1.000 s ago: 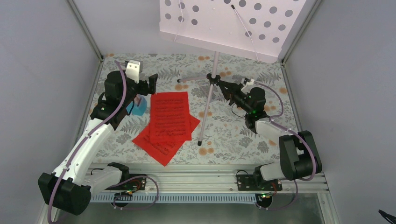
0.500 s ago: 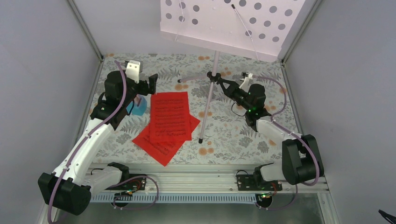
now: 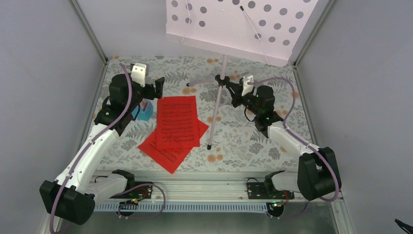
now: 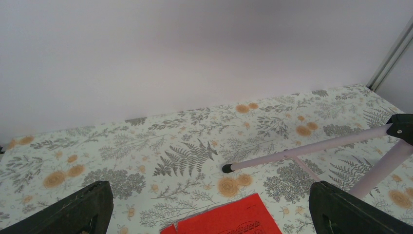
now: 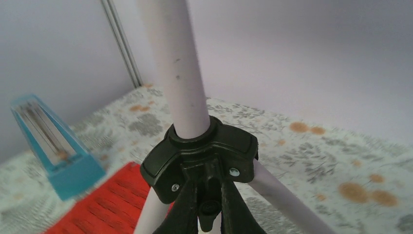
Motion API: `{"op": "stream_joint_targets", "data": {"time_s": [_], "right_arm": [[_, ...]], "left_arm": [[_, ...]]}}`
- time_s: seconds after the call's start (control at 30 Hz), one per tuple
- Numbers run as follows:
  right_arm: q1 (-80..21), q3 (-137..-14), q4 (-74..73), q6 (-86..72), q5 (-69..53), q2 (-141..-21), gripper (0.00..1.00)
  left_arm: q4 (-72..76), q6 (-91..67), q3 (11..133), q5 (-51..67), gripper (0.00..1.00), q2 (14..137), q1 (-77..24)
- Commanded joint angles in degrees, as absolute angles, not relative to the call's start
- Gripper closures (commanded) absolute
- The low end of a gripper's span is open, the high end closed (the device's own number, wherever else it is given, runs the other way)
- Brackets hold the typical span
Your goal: Pack up the instrument practice props
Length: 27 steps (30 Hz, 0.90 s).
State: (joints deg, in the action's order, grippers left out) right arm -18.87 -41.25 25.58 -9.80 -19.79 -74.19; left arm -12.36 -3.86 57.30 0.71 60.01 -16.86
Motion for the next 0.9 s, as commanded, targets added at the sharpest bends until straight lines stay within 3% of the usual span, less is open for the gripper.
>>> {"op": "stream_joint_targets", "data": {"time_s": [0.0,0.17,0.4,0.67,0.87], "right_arm": [[-20.9,-44.7,22.4,8.1,-15.3,-73.8,0.94],[-21.6,-46.3,20.3,11.9,-11.1,-74.4,0.87],[-21.3,-43.0,23.5,3.3,-12.3,-70.3,0.55],[-16.4,-34.2,30.9,-24.7,-15.9,-64.5,0.3],[-15.1,-37.1,29.1,-52.6,-26.5,-67.8,0.23]], "left_arm": [[-12.0,-4.2,57.9,1.4,0.0,59.9,-16.7],[-12.0,-4.2,57.9,1.6,0.0,60.0,-16.7],[-12.0,-4.2,57.8,1.6,0.0,60.0,-16.7],[-12.0,-4.4,57.8,2.0,0.0,59.9,-16.7],[-11.9,-4.4,57.8,2.0,0.0,59.9,-16.8]]}}
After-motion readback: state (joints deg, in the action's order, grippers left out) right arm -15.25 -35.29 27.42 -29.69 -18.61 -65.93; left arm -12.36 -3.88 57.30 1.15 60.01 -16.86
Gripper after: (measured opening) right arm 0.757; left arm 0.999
